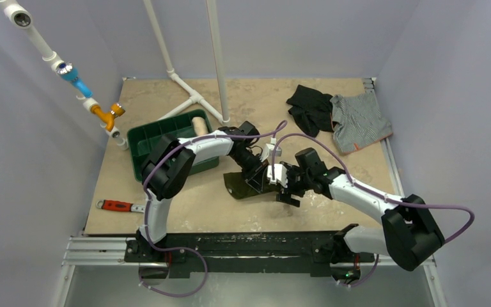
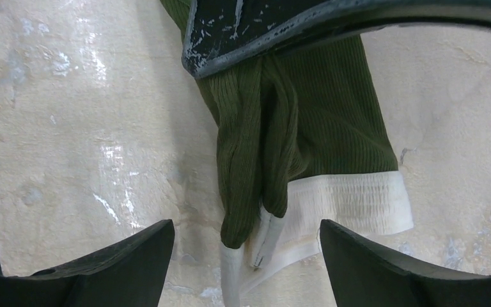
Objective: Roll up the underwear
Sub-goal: Fold the underwear at the center of the board.
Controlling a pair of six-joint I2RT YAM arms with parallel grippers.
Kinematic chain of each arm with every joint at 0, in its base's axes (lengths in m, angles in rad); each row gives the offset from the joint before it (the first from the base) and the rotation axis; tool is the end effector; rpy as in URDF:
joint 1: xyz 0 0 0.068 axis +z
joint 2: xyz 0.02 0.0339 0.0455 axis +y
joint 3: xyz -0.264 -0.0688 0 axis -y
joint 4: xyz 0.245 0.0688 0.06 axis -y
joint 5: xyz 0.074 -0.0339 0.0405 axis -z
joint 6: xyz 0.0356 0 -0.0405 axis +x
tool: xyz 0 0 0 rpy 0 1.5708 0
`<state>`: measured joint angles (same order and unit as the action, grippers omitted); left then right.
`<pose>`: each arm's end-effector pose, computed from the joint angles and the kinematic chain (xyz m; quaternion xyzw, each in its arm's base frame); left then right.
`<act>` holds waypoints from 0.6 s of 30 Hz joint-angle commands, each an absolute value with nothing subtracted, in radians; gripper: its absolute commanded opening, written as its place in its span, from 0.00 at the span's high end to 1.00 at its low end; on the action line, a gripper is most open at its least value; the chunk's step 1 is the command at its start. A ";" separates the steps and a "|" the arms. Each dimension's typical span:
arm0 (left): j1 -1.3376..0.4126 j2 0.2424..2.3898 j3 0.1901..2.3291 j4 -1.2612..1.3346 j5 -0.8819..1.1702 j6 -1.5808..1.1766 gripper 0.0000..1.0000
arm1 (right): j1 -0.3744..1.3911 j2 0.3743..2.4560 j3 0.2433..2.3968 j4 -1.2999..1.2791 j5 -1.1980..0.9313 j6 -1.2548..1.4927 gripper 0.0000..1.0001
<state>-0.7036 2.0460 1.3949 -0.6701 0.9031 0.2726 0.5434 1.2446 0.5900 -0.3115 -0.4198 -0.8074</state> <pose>0.2837 -0.2774 0.1544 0.4666 0.7630 -0.4469 0.0168 0.1867 0.1297 0.1744 -0.6322 0.6899 0.1588 0.3149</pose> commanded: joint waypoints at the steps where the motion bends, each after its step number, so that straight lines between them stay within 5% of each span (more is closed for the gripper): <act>1: -0.698 2.045 1.432 -0.670 0.951 0.295 1.00 | 0.551 1.250 0.575 -0.228 -0.353 -0.811 0.17; 18: -0.698 2.051 1.422 -0.680 0.980 0.302 1.00 | 0.569 1.303 0.616 -0.200 -0.340 -0.802 0.18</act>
